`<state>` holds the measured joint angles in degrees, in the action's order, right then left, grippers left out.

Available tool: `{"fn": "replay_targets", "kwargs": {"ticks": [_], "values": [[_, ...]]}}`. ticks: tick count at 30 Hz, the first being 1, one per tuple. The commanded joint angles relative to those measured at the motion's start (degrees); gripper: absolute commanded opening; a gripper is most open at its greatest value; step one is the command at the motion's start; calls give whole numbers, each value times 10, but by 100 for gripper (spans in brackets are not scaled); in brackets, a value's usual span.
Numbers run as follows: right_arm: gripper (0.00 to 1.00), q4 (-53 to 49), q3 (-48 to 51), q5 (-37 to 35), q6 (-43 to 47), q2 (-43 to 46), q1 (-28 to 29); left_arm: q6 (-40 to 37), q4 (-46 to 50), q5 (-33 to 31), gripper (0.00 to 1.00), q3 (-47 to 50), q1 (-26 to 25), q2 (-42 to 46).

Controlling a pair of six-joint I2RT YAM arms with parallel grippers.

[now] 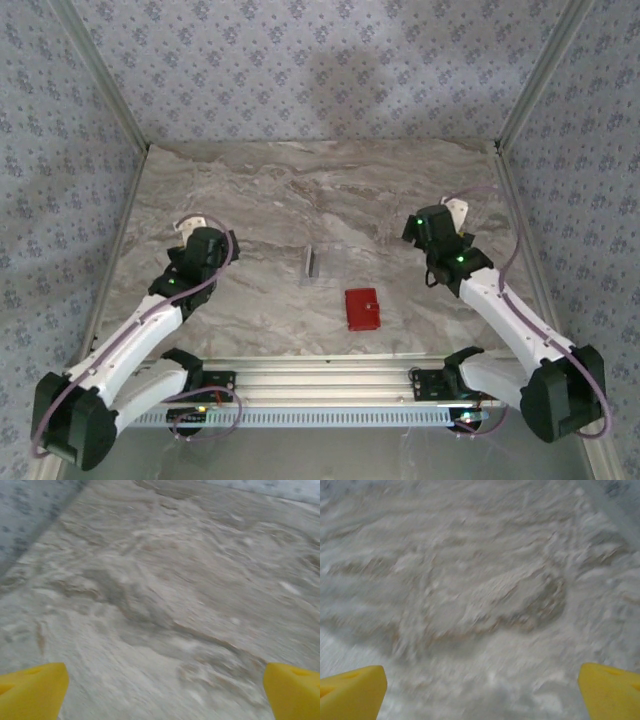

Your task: Put the credit cards into the card holder

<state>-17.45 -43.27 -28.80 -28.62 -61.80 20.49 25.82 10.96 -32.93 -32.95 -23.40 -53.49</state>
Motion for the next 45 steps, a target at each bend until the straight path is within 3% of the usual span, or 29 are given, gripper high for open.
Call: {"fn": "replay_targets", "kwargs": {"ticks": [1,4,6,7,10,13,14,16,17,18,21,25,28,30,31,33,36,37,39,41,42,45], "values": [[100,159,62,33,113,3,-36,-101,-178,-15,100,52,32,-14],[100,271,132,37,175,1,-55,-139,-304,-27,99,103,48,-41],[100,329,162,46,202,-13,-68,-145,-301,-20,99,85,66,-69],[100,297,154,59,197,-14,-75,-158,-302,-26,99,77,70,-80],[100,325,161,55,229,-17,-83,-221,-332,-48,99,83,76,-106],[100,363,190,50,219,-16,-114,-212,-398,-8,97,133,117,-126],[100,383,203,61,210,-23,-134,-210,-452,-1,95,157,135,-146],[100,428,224,94,200,-43,-167,-214,-460,11,91,154,139,-153],[100,453,235,119,202,-56,-178,-222,-519,36,99,173,143,-163],[100,495,248,137,212,-75,-186,-224,-575,36,100,186,143,-176],[100,501,242,199,250,-87,-206,-232,-594,28,100,171,145,-209],[100,541,255,230,247,-92,-238,-255,-591,36,100,145,146,-245],[100,559,257,260,248,-101,-257,-255,-705,43,100,154,166,-319],[100,574,252,269,253,-114,-260,-243,-606,78,100,128,172,-300],[100,577,248,273,255,-122,-261,-245,-641,84,100,134,178,-311],[100,585,237,287,264,-142,-262,-239,-616,98,100,130,182,-302],[100,700,258,298,255,-210,-265,-235,-626,144,100,128,199,-327],[100,681,250,309,261,-208,-265,-234,-672,140,100,128,205,-358],[100,653,233,316,269,-216,-261,-224,-586,159,100,105,210,-335],[100,679,230,303,269,-255,-254,-228,-637,162,100,113,214,-353],[100,709,234,298,275,-264,-248,-222,-592,169,99,103,216,-340],[100,663,219,281,286,-257,-235,-221,-595,174,100,104,221,-341]]}}
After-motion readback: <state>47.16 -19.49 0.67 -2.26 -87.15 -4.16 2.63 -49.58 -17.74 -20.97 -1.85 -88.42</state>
